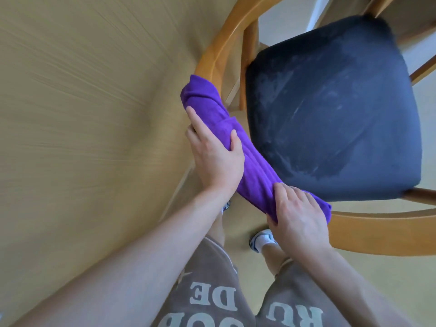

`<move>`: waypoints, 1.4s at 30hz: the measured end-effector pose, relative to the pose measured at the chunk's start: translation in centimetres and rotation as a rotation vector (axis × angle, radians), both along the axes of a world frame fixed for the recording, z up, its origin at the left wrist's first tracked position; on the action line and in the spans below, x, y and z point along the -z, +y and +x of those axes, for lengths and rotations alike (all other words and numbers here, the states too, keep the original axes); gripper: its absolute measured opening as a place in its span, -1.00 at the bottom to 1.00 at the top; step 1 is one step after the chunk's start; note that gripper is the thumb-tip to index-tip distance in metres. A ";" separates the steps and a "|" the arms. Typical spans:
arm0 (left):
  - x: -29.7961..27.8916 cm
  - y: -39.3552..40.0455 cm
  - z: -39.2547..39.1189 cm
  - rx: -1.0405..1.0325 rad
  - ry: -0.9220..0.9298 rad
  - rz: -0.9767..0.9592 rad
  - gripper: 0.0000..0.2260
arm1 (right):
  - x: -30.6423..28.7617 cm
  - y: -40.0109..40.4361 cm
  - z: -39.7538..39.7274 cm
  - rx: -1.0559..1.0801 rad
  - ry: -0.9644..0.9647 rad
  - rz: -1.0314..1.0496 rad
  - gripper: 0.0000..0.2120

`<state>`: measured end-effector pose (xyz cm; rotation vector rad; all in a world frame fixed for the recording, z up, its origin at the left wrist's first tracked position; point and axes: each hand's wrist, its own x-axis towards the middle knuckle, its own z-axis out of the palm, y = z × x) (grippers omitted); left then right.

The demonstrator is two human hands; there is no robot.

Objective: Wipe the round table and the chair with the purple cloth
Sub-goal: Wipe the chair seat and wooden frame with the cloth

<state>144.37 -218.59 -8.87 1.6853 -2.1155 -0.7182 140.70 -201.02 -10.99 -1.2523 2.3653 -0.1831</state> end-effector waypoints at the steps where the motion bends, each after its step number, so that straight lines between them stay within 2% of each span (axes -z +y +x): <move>1: 0.1 1.0 0.1 -0.014 -0.006 0.012 -0.16 | -0.2 0.9 -0.4 -0.014 0.009 0.017 -0.61; 4: 0.5 3.6 0.4 -0.062 0.023 0.066 -0.14 | -0.5 3.0 -1.2 -0.038 0.033 0.041 -0.53; 8: 1.6 6.7 1.0 -0.136 0.059 0.146 -0.14 | -0.2 3.4 -1.0 -0.029 0.068 0.069 -0.59; 12: 2.2 9.0 1.6 -0.171 0.161 0.227 -0.22 | 0.0 2.0 -0.4 0.004 0.039 0.050 -0.60; 17: 1.7 7.4 2.3 -0.145 0.286 0.308 -0.33 | 0.4 0.9 -0.6 -0.053 0.005 0.046 -0.46; 20: 0.9 4.4 2.2 -0.103 0.283 0.259 -0.24 | 0.3 -0.4 -0.2 -0.025 -0.035 0.026 -0.50; 24: -0.1 -0.7 1.6 0.051 0.185 0.136 -0.16 | 0.2 -3.1 0.8 0.089 -0.102 -0.056 -0.60; 27: -1.1 -4.6 1.3 0.176 0.074 0.134 -0.20 | -0.2 -6.7 2.0 0.210 -0.176 -0.102 -0.75; 31: -2.0 -11.0 -1.3 0.294 -0.015 0.239 -0.38 | -1.3 -12.2 2.8 0.377 -0.239 -0.244 -0.71; 34: -1.9 -14.5 -3.9 0.358 -0.211 0.231 -0.53 | -2.0 -15.4 2.6 0.455 -0.246 -0.282 -0.69; 37: -1.3 -17.0 -6.0 0.446 -0.380 0.215 -0.56 | -2.6 -17.7 2.2 0.501 -0.236 -0.261 -0.62; 42: 0.4 -20.2 -10.2 0.546 -0.512 0.153 -0.55 | -3.9 -22.6 0.8 0.587 -0.262 -0.122 -0.67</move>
